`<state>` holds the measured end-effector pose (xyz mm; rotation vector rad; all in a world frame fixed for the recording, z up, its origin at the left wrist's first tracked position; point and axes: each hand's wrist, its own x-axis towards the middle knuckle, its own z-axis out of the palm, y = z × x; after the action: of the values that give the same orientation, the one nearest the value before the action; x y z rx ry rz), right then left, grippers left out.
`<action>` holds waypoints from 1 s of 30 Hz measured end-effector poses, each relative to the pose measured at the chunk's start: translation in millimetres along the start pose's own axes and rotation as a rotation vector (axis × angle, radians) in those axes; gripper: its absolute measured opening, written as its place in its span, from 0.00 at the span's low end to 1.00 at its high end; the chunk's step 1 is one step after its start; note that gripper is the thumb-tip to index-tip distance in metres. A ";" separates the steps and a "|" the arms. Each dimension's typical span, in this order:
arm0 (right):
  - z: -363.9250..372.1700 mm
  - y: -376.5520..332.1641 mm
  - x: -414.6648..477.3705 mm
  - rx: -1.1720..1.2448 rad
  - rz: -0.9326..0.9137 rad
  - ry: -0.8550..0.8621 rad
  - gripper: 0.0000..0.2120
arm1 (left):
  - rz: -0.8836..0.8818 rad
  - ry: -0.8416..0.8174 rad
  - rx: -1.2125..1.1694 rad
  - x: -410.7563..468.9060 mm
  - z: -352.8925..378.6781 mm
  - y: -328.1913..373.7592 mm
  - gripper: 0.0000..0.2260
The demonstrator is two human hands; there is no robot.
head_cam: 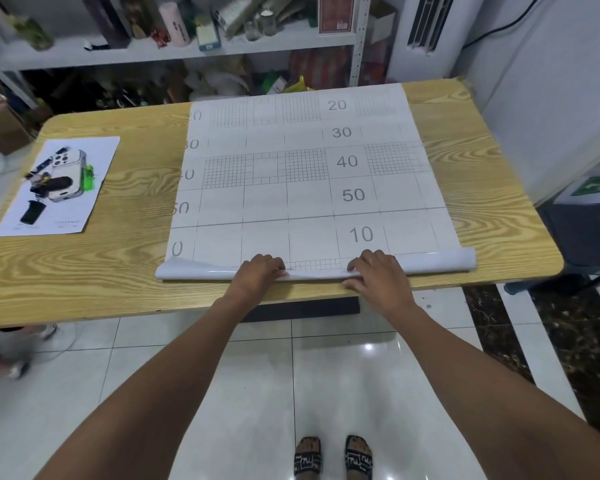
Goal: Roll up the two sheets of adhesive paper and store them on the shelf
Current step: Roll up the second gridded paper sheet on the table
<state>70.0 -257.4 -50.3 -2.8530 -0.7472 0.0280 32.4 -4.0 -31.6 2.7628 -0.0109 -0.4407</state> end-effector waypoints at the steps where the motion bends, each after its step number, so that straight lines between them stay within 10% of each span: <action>1: 1.3 0.6 0.2 -0.001 0.005 -0.005 0.14 | -0.005 -0.012 -0.017 0.3 -1.7 1.0 0.12; 30: -10.9 5.0 31.5 0.080 0.118 -0.144 0.13 | 0.080 0.032 0.057 -5.6 -6.7 -3.8 0.13</action>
<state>100.7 -248.2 -39.6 -2.8369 -0.5881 0.2769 28.9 2.2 -25.2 2.8129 -0.1282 -0.3807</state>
